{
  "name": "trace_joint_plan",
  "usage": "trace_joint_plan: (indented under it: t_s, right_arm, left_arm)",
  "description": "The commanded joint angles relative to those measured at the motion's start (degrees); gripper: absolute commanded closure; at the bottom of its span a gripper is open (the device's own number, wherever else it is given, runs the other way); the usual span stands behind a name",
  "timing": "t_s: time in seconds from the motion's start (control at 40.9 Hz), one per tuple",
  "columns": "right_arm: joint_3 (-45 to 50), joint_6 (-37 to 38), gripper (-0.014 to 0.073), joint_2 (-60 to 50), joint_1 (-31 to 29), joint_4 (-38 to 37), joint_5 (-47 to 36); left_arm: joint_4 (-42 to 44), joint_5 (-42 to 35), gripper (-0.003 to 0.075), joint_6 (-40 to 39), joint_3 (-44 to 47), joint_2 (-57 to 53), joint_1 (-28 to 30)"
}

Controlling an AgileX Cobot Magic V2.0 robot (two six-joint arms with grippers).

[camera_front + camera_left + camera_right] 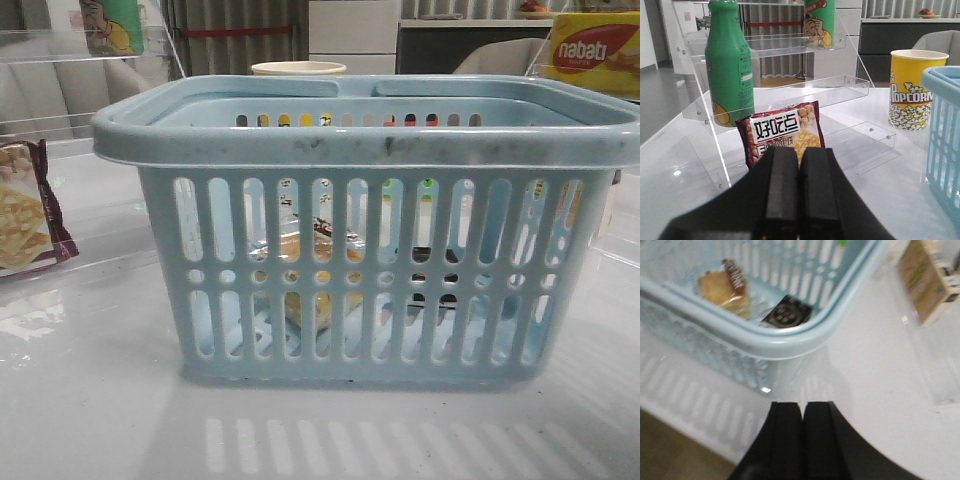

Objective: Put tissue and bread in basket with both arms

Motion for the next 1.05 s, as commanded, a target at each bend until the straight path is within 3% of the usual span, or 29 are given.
trace_joint_plan:
  t_s: [0.0,0.171,0.44,1.026]
  right_arm:
    - [4.5,-0.7,0.0529,-6.8,-6.3,-1.1,-11.4]
    - [17.4,-0.6,0.0529,-20.4,-13.6,-0.9,-23.5]
    - [31.4,-0.6,0.0529,-29.3,-16.3,2.3,-36.0]
    - [31.1,-0.6,0.0529,-29.4,-16.3,2.3,-34.3]
  left_arm:
    - [-0.6,-4.9,0.0626,-0.1,-0.1,-1.0,0.1]
    - [-0.6,-4.9,0.0626,-0.1,-0.1,-1.0,0.1]
    - [-0.6,-4.9,0.0626,-0.1,-0.1,-1.0,0.1]
    - [-0.6,-4.9,0.0626,-0.1,-0.1,-1.0,0.1]
